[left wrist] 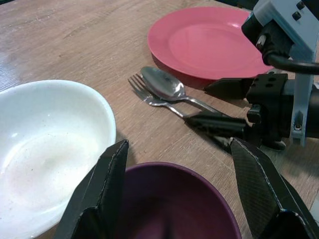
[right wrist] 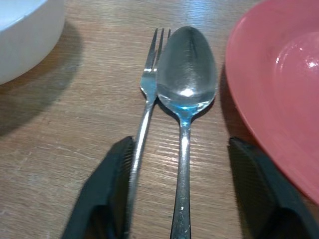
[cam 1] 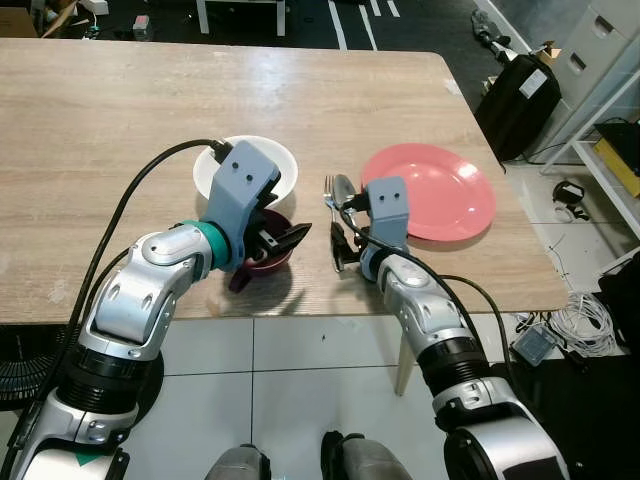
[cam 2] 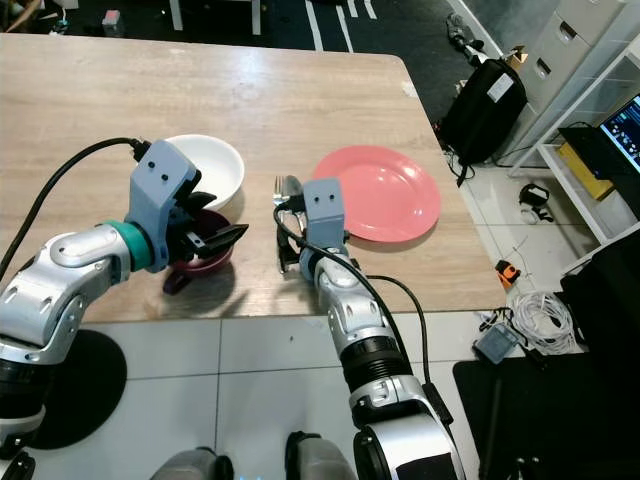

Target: Setting the table

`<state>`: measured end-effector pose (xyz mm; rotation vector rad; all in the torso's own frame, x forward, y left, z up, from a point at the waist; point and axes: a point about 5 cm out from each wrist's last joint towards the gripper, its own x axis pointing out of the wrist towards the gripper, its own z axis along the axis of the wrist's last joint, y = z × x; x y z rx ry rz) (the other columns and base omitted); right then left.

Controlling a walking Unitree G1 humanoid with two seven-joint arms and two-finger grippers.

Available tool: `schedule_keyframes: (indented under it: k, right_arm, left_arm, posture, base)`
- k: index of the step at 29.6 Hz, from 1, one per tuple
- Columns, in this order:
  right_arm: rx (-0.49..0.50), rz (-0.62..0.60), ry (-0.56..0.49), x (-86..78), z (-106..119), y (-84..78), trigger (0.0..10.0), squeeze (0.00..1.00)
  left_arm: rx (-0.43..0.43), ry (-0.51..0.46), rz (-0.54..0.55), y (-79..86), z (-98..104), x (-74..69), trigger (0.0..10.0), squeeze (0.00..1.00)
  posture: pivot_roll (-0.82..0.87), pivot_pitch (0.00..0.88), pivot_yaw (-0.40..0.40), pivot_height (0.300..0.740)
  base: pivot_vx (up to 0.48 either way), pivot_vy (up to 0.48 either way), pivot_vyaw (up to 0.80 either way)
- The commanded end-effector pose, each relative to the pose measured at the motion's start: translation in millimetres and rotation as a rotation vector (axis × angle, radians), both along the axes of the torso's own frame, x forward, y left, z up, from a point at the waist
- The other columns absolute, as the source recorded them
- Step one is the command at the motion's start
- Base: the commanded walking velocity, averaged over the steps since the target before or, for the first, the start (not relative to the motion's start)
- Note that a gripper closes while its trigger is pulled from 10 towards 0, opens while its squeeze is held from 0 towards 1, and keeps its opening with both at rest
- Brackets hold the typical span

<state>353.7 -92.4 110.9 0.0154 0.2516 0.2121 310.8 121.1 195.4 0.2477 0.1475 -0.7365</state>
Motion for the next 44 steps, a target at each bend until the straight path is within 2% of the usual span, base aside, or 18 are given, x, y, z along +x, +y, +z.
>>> schedule_keyframes:
  k: [1, 2, 4, 5, 8, 9, 19, 22, 26, 31, 32, 33, 34, 37, 39, 44]
  right_arm:
    - [-0.005, -0.022, 0.083, -4.6, -16.7, -6.5, 3.0, 0.0]
    - [-0.012, -0.017, 0.091, -5.4, -18.6, -6.9, 0.9, 0.0]
    - [-0.016, -0.009, 0.098, -6.2, -20.2, -6.7, 0.9, 0.0]
    - [-0.01, -0.007, 0.105, -6.9, -21.7, -6.4, 0.0, 0.0]
    - [-0.005, -0.007, 0.11, -7.2, -22.5, -6.1, 0.0, 0.0]
    - [0.018, 0.008, 0.1, -7.7, -20.3, -4.0, 10.0, 0.0]
    - [0.084, 0.045, 0.069, -8.0, -12.6, 2.0, 10.0, 0.0]
    - [0.158, 0.011, 0.127, -8.1, -17.6, -1.1, 10.0, 0.0]
    - [0.232, -0.006, 0.148, -7.1, -16.8, -2.2, 10.0, 0.0]
    - [0.238, -0.008, 0.15, -6.7, -16.6, -2.6, 10.0, 0.0]
    - [0.187, -0.003, 0.147, -6.7, -18.1, -2.6, 7.2, 0.0]
    - [0.187, -0.003, 0.147, -6.7, -18.1, -2.6, 7.2, 0.0]
    - [0.117, 0.009, 0.138, -7.3, -19.9, -2.4, 0.0, 0.0]
    - [0.069, 0.018, 0.131, -7.8, -21.2, -2.3, 0.0, 0.0]
    - [-0.01, 0.029, 0.121, -9.2, -24.0, -2.8, 0.0, 0.0]
    - [-0.028, 0.019, 0.126, -9.6, -25.8, -4.5, 0.0, 0.0]
  left_arm:
    - [-0.007, 0.016, -0.001, 0.0, -2.7, -1.7, 10.0, 0.0]
    - [-0.007, 0.017, -0.001, -0.1, -2.8, -1.8, 10.0, 0.0]
    - [-0.007, 0.017, -0.001, -0.3, -2.9, -1.8, 10.0, 0.0]
    - [-0.008, 0.017, -0.002, -0.4, -2.9, -1.9, 10.0, 0.0]
    - [-0.009, 0.018, -0.003, -0.5, -2.9, -2.0, 10.0, 0.0]
    - [-0.009, 0.017, -0.002, -0.5, -2.9, -2.0, 10.0, 0.0]
    - [-0.01, 0.016, -0.004, -1.1, -2.5, -1.7, 10.0, 0.0]
    - [-0.011, 0.015, -0.005, -1.4, -2.5, -1.3, 10.0, 0.0]
    - [-0.01, 0.014, -0.005, -1.3, -2.6, -1.2, 10.0, 0.0]
    - [-0.01, 0.014, -0.005, -1.4, -2.7, -1.3, 10.0, 0.0]
    - [-0.01, 0.014, -0.007, -1.8, -2.6, -1.2, 10.0, 0.0]
    - [-0.01, 0.014, -0.007, -1.8, -2.6, -1.2, 10.0, 0.0]
    - [-0.01, 0.013, -0.007, -2.0, -2.4, -1.1, 10.0, 0.0]
    - [-0.01, 0.013, -0.008, -2.1, -2.3, -1.0, 10.0, 0.0]
    - [-0.011, 0.012, -0.008, -2.3, -2.2, -1.1, 10.0, 0.0]
    - [-0.012, 0.013, -0.008, -2.3, -2.2, -1.1, 10.0, 0.0]
  posture:
    - [0.09, 0.045, -0.018, 0.74]
    - [0.09, 0.045, -0.018, 0.74]
    - [0.09, 0.045, -0.018, 0.74]
    - [0.09, 0.045, -0.018, 0.74]
    - [0.09, 0.045, -0.018, 0.74]
    - [0.09, 0.045, -0.017, 0.74]
    - [0.09, 0.044, -0.015, 0.74]
    - [0.09, 0.043, -0.015, 0.74]
    - [0.09, 0.04, -0.014, 0.74]
    - [0.09, 0.037, -0.013, 0.74]
    - [0.09, 0.035, -0.013, 0.74]
    - [0.09, 0.035, -0.013, 0.74]
    - [0.09, 0.035, -0.013, 0.74]
    - [0.09, 0.035, -0.013, 0.74]
    - [0.09, 0.033, -0.014, 0.74]
    - [0.09, 0.032, -0.014, 0.74]
  base:
    - [0.0, 0.0, 0.0]
    - [0.0, 0.0, 0.0]
    - [0.0, 0.0, 0.0]
    - [0.0, 0.0, 0.0]
    - [0.0, 0.0, 0.0]
    - [0.0, 0.0, 0.0]
    - [0.0, 0.0, 0.0]
    - [0.0, 0.0, 0.0]
    - [0.0, 0.0, 0.0]
    - [0.0, 0.0, 0.0]
    - [0.0, 0.0, 0.0]
    - [0.0, 0.0, 0.0]
    - [0.0, 0.0, 0.0]
    - [0.0, 0.0, 0.0]
    - [0.0, 0.0, 0.0]
    - [0.0, 0.0, 0.0]
